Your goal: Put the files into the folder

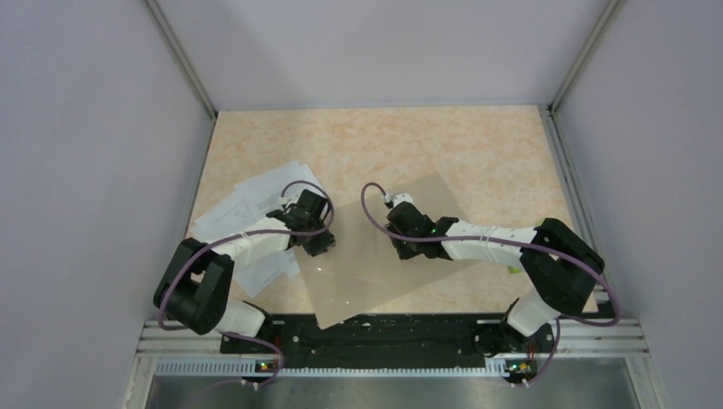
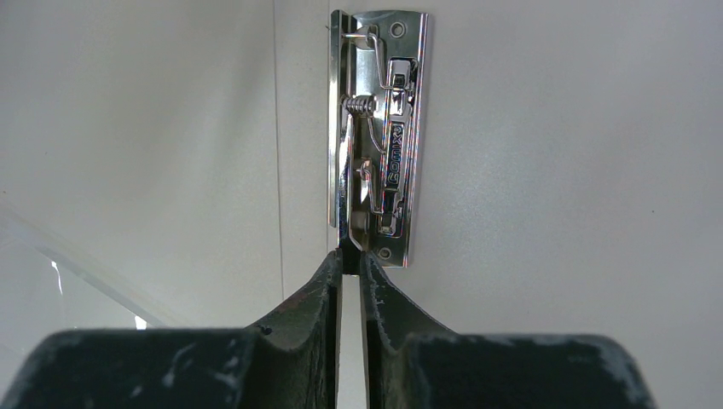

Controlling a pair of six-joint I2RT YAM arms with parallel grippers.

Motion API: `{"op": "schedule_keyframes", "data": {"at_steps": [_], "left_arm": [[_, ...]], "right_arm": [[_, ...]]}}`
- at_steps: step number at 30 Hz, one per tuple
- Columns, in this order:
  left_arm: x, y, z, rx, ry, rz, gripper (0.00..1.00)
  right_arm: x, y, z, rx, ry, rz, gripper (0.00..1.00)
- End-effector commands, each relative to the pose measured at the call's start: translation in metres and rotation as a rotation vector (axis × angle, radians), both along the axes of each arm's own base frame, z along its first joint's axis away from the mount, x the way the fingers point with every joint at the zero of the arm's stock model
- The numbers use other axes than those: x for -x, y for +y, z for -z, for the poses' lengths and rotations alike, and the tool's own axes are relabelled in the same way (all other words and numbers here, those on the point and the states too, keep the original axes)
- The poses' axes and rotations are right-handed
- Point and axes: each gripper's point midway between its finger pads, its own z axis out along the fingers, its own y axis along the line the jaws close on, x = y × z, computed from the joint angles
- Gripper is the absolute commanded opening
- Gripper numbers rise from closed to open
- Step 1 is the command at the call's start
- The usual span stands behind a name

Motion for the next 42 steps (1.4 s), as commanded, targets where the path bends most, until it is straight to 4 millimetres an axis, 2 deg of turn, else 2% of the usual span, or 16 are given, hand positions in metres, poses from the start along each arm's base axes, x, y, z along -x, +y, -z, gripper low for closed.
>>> {"op": "schedule_keyframes", "data": {"at_steps": [1,10,19,35,42], "left_arm": [[0.013,0.020,0.023,-0.116,0.080,-0.024,0.35],[0.013,0.023,0.025,-0.140,0.100,-0.018,0.35],[0.016,0.028,0.029,-0.165,0.126,-0.026,0.35],[0.016,0.039,0.030,-0.188,0.136,-0.044,0.35],[0.017,0.040,0.031,-0.190,0.141,-0.047,0.35]], "right_arm": [[-0.003,0.000,0.003,0.026,-0.022,0.023,0.10],[0.006,-0.025,0.023,0.118,-0.015,0.065,0.09],[0.002,-0.046,0.029,0.232,-0.055,0.139,0.08],[0.005,-0.057,0.043,0.327,-0.058,0.174,0.08],[0.003,-0.066,0.042,0.369,-0.076,0.222,0.09]]}}
